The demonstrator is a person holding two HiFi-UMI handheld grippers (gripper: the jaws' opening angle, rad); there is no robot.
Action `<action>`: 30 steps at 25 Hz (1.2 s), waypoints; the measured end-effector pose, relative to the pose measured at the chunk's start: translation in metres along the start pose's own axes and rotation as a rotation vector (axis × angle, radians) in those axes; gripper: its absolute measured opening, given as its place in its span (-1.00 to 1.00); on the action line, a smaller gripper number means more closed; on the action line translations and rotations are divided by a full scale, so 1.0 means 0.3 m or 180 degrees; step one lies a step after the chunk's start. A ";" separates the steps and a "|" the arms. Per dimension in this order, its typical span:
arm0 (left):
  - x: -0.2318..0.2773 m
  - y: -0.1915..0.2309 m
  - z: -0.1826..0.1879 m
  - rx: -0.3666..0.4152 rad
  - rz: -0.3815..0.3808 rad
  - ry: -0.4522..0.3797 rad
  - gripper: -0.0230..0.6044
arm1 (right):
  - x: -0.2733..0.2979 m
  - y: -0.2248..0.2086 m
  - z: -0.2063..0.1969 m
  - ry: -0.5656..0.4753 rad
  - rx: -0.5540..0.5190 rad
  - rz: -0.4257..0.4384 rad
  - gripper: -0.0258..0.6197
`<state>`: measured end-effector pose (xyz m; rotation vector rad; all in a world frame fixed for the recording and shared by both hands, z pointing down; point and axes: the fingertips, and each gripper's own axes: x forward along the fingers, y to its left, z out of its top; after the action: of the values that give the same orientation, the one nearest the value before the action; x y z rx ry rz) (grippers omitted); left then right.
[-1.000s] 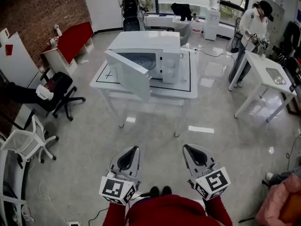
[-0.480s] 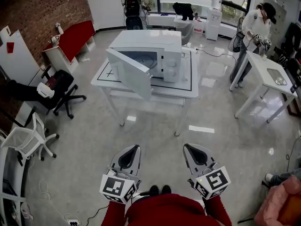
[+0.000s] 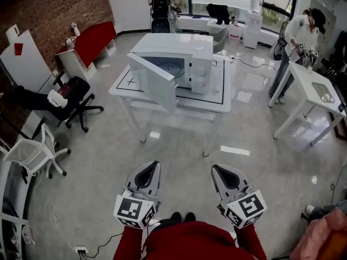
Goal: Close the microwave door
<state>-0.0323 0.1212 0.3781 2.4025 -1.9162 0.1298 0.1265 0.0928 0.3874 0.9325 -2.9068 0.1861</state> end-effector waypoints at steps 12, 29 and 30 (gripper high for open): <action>-0.030 -0.027 0.003 0.0066 0.0258 0.0005 -0.89 | -0.061 -0.018 0.000 -0.0096 -0.0040 0.0114 -0.87; 0.058 0.105 0.079 0.0185 0.0369 -0.0140 -0.89 | 0.118 -0.010 0.066 -0.0162 -0.0236 0.0307 -0.87; 0.078 0.121 0.080 0.0185 0.0359 -0.0142 -0.89 | 0.145 -0.012 0.071 -0.0160 -0.0240 0.0314 -0.87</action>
<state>-0.0618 0.0880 0.3566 2.3517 -2.0967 0.1409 0.0924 0.0620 0.3717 0.7946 -2.9849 0.0594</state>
